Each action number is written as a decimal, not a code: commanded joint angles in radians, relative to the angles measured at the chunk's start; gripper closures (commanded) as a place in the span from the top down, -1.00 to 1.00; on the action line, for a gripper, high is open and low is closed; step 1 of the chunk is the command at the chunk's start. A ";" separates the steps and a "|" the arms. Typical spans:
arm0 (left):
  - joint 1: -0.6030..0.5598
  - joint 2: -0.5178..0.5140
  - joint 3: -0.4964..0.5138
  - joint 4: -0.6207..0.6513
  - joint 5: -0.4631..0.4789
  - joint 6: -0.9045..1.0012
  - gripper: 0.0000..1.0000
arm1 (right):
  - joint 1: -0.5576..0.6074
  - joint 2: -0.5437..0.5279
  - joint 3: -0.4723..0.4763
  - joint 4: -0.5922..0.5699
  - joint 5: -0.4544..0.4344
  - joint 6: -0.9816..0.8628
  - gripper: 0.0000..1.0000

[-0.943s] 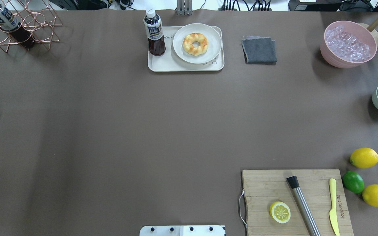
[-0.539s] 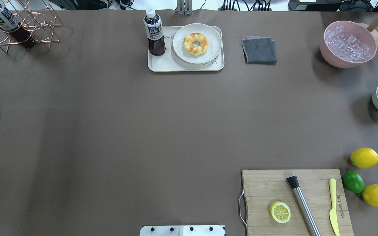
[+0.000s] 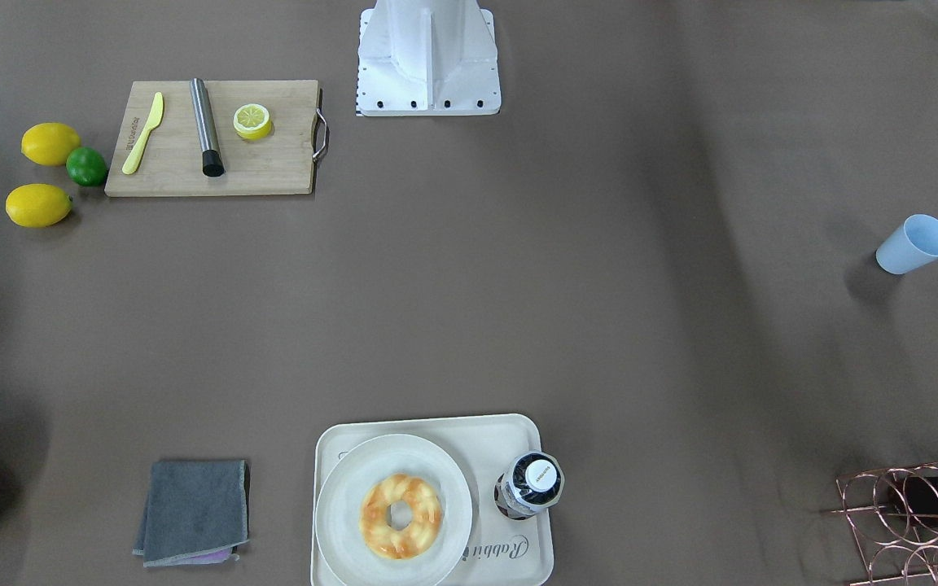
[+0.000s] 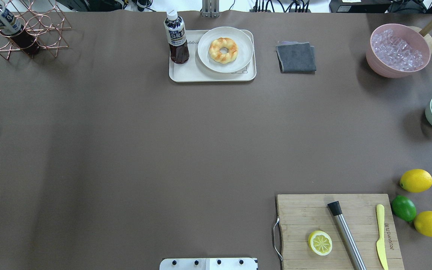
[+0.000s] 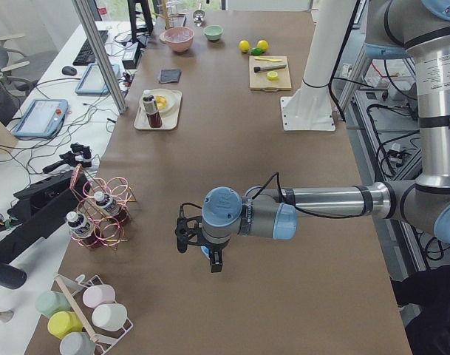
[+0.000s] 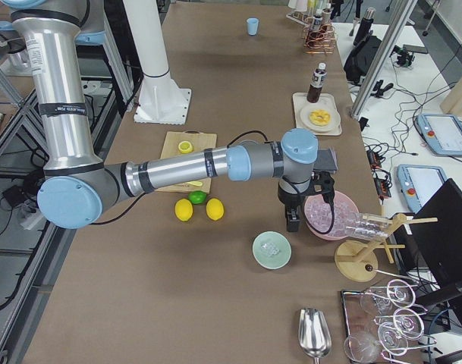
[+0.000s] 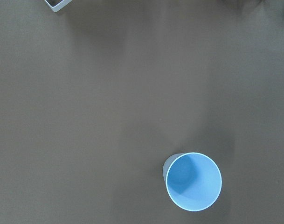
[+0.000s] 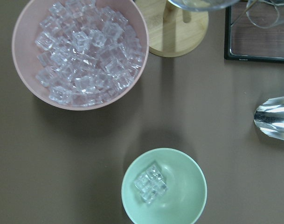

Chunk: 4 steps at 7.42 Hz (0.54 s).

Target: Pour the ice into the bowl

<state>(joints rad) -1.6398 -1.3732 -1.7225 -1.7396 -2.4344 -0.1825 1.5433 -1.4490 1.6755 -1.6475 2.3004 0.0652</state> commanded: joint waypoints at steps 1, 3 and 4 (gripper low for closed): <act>0.000 0.000 0.000 0.000 0.000 0.000 0.95 | 0.040 -0.019 -0.161 0.144 0.033 -0.091 0.99; 0.000 0.000 0.000 0.000 0.000 0.000 0.95 | 0.040 -0.014 -0.198 0.189 0.033 -0.084 0.99; 0.000 0.000 0.000 0.000 0.000 0.000 0.95 | 0.040 -0.011 -0.200 0.189 0.033 -0.082 0.99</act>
<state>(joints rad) -1.6398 -1.3729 -1.7231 -1.7395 -2.4344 -0.1826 1.5820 -1.4651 1.4923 -1.4768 2.3321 -0.0194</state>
